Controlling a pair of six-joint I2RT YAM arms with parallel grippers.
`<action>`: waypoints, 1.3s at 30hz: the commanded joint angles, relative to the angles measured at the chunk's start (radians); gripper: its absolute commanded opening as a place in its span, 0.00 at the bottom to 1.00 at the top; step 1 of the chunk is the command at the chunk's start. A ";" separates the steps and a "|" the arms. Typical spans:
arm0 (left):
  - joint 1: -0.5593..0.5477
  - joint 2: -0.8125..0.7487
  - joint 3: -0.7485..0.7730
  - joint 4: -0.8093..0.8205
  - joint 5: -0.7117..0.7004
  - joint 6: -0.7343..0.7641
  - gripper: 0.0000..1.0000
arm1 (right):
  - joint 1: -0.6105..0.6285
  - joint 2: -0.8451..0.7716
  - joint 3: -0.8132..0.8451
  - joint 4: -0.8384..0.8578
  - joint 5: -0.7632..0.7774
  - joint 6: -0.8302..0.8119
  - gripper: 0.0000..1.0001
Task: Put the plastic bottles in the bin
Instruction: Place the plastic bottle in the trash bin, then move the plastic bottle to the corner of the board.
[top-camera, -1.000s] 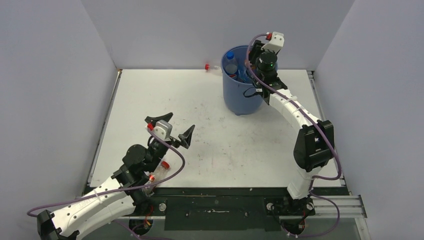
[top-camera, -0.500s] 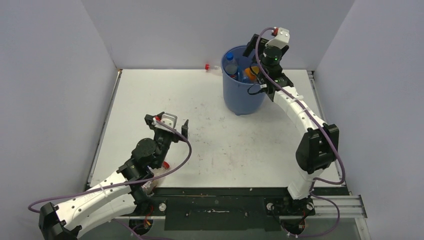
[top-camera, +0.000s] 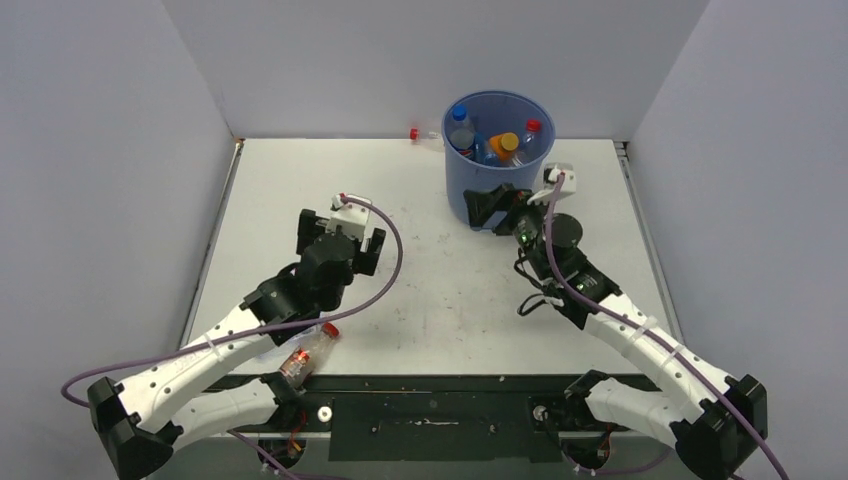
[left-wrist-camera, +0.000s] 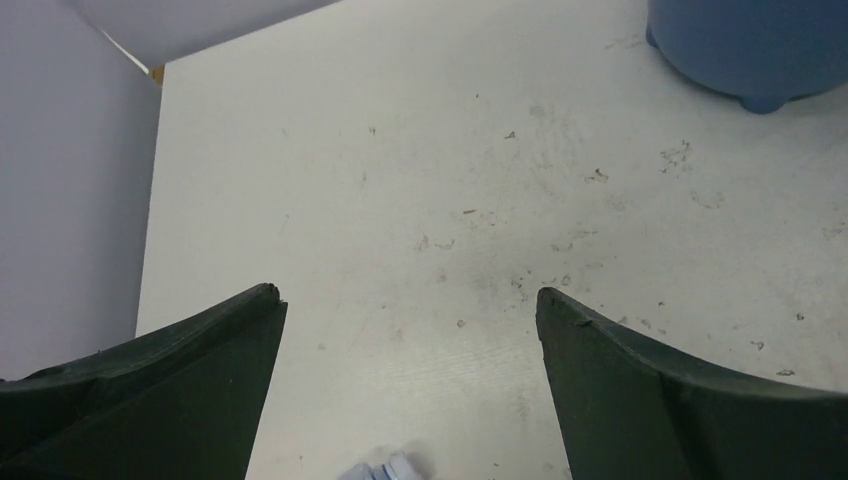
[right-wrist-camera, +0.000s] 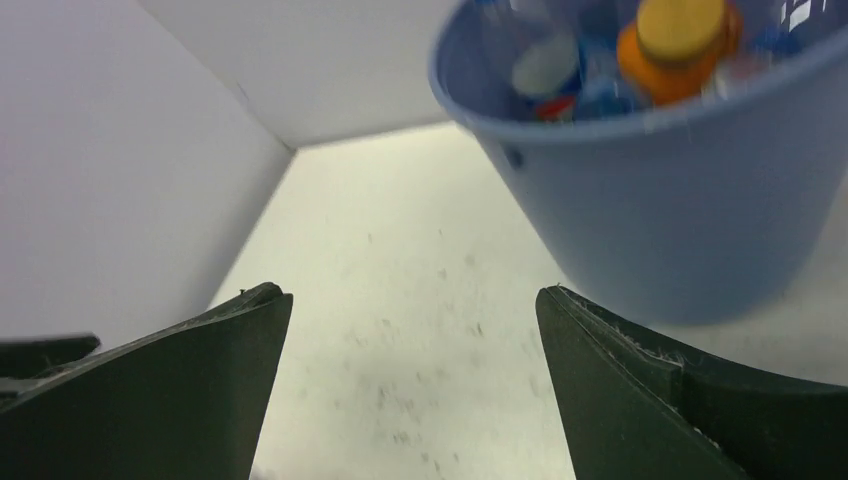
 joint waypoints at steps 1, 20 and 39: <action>0.145 0.080 0.086 -0.381 0.186 -0.194 0.96 | 0.012 -0.101 -0.210 -0.013 -0.065 0.091 0.98; -0.020 0.268 -0.052 -0.611 0.191 -0.958 0.96 | 0.137 -0.010 -0.571 0.266 -0.196 0.242 0.97; 0.000 0.354 -0.204 -0.587 0.093 -1.181 0.92 | 0.142 -0.096 -0.595 0.206 -0.173 0.229 0.98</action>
